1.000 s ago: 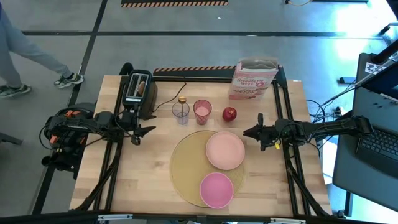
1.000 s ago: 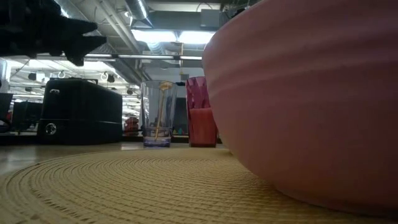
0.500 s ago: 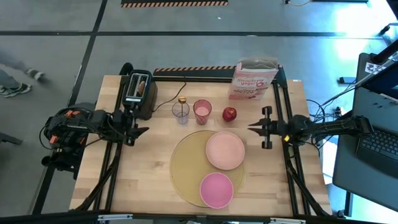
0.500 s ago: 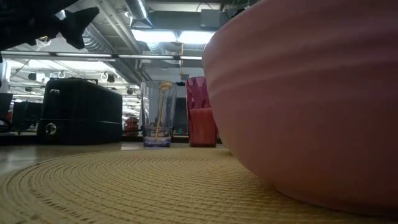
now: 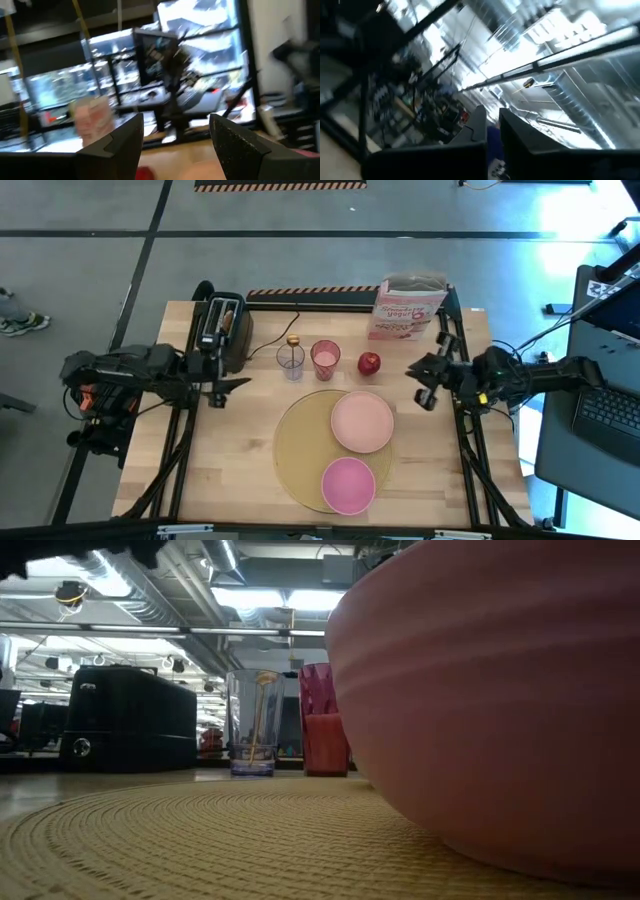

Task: Arrange a breakfast setting
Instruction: Pour the cereal from the pink cereal box into the pink bowl

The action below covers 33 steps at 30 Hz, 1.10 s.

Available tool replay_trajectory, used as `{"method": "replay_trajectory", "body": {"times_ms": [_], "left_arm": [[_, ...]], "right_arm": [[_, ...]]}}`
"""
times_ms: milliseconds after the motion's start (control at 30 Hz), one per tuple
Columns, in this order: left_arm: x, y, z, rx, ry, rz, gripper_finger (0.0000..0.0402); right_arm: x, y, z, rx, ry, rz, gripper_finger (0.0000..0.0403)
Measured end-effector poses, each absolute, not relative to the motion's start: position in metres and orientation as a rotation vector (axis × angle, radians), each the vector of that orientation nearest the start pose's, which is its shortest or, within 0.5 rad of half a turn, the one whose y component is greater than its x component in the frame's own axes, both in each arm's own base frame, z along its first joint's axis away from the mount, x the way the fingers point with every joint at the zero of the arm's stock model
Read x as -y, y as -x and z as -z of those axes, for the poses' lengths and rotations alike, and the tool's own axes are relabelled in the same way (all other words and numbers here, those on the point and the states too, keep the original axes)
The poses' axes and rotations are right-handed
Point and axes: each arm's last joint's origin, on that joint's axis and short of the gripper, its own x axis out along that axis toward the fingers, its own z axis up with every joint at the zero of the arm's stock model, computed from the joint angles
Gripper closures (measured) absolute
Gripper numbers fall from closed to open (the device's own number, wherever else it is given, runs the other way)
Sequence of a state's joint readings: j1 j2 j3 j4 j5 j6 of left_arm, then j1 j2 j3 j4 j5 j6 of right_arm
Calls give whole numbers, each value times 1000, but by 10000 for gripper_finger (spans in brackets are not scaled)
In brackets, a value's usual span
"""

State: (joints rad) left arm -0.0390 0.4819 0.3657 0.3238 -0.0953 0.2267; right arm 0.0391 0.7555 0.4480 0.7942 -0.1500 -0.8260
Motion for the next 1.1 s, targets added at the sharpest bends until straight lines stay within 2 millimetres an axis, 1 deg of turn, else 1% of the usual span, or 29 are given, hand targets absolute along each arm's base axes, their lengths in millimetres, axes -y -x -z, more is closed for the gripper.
{"method": "replay_trajectory", "body": {"times_ms": [133,233,333,467,533,633,733,833,933,1000,1100], "left_arm": [[-2,-156,-287,124,-243,-86,184],[-8,-175,-291,70,-250,-84,184],[-18,-195,-295,20,-259,-123,184],[-36,-219,-301,-55,-249,-88,184],[-46,-229,-305,-111,-232,-70,184],[-61,-243,-310,-173,-230,-97,184],[-74,-252,-313,-214,-223,-132,184],[-85,-256,-312,-225,-219,-163,184],[-96,-254,-312,-218,-220,-200,184],[-104,-251,-312,-216,-213,-212,184],[-116,-245,-313,-200,-175,-193,184]], "right_arm": [[-12,-200,-333,461,1046,61,379],[-12,-222,-350,402,1151,80,379],[-8,-237,-368,265,1237,219,379],[3,-242,-395,-4,1305,549,379],[9,-239,-404,-143,1287,721,379],[19,-230,-413,-337,1197,943,379],[28,-220,-410,-534,1098,1119,379],[35,-215,-396,-770,1066,1215,379],[41,-213,-377,-971,1034,1302,379],[44,-211,-364,-1043,1008,1351,379],[45,-209,-345,-1068,994,1376,379]]}}
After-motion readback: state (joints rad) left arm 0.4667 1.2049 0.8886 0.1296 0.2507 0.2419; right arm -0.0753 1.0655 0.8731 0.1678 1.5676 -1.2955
